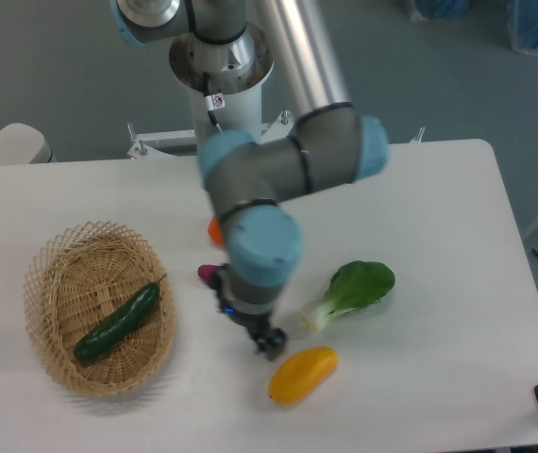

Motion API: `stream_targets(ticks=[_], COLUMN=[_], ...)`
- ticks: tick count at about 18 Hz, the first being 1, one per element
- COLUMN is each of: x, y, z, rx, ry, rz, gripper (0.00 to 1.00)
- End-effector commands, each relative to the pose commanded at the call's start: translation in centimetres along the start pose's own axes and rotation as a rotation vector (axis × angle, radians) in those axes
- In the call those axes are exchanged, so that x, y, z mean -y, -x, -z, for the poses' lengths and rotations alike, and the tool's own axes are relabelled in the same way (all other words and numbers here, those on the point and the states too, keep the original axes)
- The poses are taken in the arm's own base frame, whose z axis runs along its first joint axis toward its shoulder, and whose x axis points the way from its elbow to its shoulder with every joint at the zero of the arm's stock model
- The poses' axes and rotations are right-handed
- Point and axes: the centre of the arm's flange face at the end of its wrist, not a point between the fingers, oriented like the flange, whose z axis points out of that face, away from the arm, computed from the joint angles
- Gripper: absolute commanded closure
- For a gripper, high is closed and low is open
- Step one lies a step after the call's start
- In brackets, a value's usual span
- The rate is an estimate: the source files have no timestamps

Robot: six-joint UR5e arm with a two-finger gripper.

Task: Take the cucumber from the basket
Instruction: 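Move the gripper over the basket toward the green cucumber, then lower the gripper and close it on the green cucumber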

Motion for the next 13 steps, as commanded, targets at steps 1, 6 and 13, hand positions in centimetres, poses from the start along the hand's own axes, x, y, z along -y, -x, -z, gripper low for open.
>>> stream_targets(ticks=[1,6,13], x=[0.8,4.7,5.3], y=[-1.2,-6.4,-8.6], z=[-0.8,-3.5,-7.1], rx=[-0.01,0.045,0.063], ry=[0.011,-0.029,-0.034], rz=[0.006,0.056,0.07], gripper=[0.0,0.0,0.0])
